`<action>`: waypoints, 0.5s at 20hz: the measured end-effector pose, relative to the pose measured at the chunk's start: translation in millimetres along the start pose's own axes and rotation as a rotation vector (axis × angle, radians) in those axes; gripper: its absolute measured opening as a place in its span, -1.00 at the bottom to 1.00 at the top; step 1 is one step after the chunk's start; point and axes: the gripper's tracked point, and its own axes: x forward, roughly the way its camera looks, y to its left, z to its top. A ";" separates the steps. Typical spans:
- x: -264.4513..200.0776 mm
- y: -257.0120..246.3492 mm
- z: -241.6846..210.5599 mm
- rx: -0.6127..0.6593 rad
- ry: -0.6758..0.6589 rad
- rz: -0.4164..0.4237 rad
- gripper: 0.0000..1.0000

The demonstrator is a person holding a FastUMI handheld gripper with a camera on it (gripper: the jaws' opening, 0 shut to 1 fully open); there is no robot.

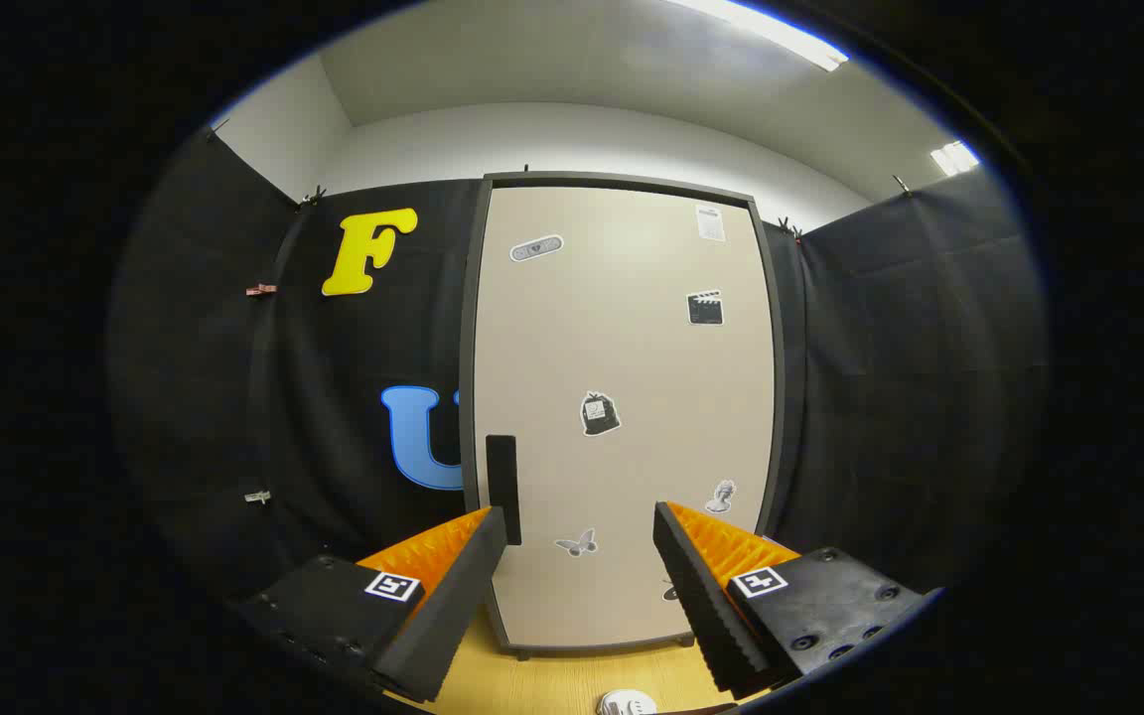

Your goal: Open the shoe cabinet door, grab the shoes and put them into the shoe cabinet, then close the shoe cabinet door.

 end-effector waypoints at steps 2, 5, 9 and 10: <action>1.0 0.2 -1.1 -0.001 0.004 0.000 0.95; 1.5 0.9 -2.3 -0.001 0.008 0.001 0.95; 4.2 3.7 -5.8 -0.004 0.016 0.004 0.95; 5.1 4.3 -6.5 -0.003 0.017 0.006 0.95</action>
